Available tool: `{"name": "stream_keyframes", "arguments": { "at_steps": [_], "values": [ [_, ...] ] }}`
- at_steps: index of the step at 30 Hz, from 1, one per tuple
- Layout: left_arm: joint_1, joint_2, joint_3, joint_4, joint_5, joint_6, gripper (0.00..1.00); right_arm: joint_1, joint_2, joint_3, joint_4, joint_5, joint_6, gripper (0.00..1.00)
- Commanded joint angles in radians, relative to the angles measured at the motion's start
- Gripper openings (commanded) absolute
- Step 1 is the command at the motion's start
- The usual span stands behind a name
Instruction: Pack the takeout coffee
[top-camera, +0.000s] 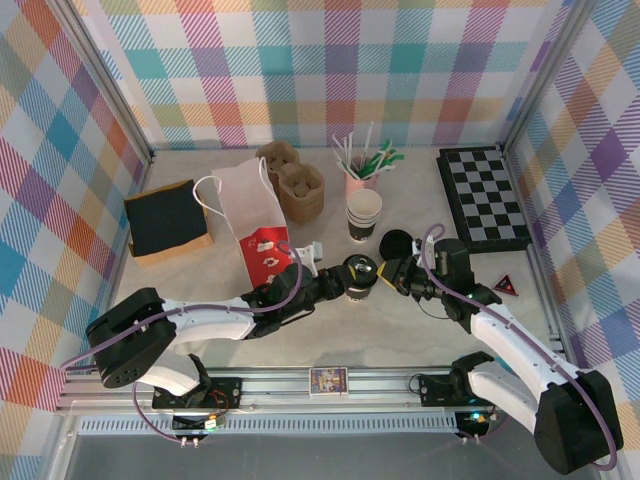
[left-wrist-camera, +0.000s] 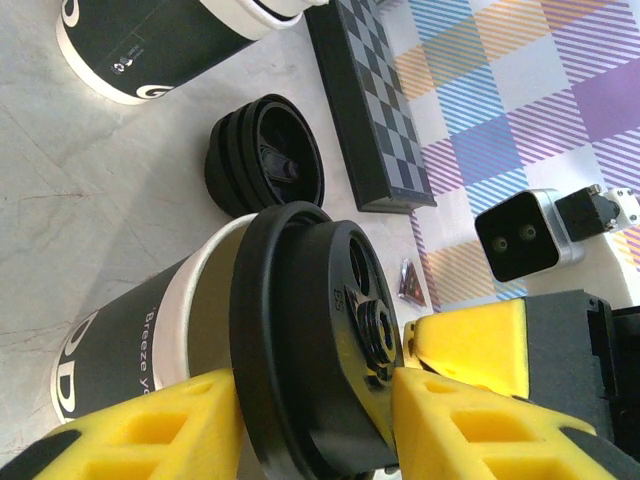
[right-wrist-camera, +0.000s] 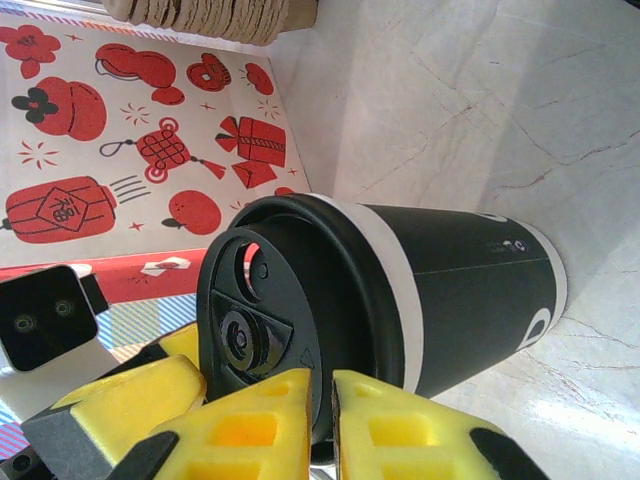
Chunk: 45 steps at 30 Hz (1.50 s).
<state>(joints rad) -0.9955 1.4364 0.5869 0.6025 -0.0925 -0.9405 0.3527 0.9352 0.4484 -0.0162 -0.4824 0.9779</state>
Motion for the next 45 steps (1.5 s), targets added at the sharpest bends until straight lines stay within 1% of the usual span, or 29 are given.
{"name": "stream_keyframes", "arguments": {
  "at_steps": [1, 12, 16, 20, 23, 28, 31, 32, 37, 40, 42, 45],
  "values": [
    [-0.011, -0.014, 0.020, -0.062, -0.023, 0.029, 0.43, -0.005, -0.010, 0.014, 0.013, -0.004, -0.030, 0.16],
    [-0.013, -0.021, 0.068, -0.121, -0.012, 0.060, 0.45, -0.005, -0.022, 0.029, -0.024, 0.013, -0.049, 0.16],
    [-0.017, -0.034, 0.071, -0.142, -0.024, 0.067, 0.46, -0.005, -0.024, 0.029, -0.025, 0.014, -0.050, 0.16],
    [-0.022, -0.052, 0.089, -0.182, -0.040, 0.087, 0.49, -0.005, -0.024, 0.030, -0.029, 0.014, -0.053, 0.16],
    [-0.025, -0.059, 0.097, -0.199, -0.046, 0.099, 0.54, -0.005, -0.031, 0.034, -0.029, 0.014, -0.053, 0.16],
    [-0.028, -0.058, 0.112, -0.215, -0.047, 0.109, 0.55, -0.005, -0.039, 0.044, -0.052, 0.022, -0.065, 0.16],
    [-0.031, -0.070, 0.119, -0.232, -0.058, 0.118, 0.58, -0.006, -0.044, 0.045, -0.061, 0.022, -0.073, 0.16],
    [-0.034, -0.078, 0.121, -0.244, -0.064, 0.123, 0.61, -0.005, -0.048, 0.046, -0.066, 0.024, -0.076, 0.17],
    [-0.035, -0.114, 0.139, -0.316, -0.099, 0.147, 0.65, -0.004, -0.052, 0.059, -0.091, 0.029, -0.090, 0.19],
    [-0.037, -0.130, 0.140, -0.351, -0.122, 0.154, 0.65, -0.005, -0.053, 0.064, -0.096, 0.034, -0.094, 0.21],
    [-0.037, -0.132, 0.160, -0.413, -0.152, 0.154, 0.65, -0.007, -0.049, 0.073, -0.117, 0.045, -0.101, 0.24],
    [-0.035, -0.125, 0.171, -0.444, -0.168, 0.159, 0.64, -0.004, -0.034, 0.107, -0.169, 0.059, -0.134, 0.30]
  ]
}}
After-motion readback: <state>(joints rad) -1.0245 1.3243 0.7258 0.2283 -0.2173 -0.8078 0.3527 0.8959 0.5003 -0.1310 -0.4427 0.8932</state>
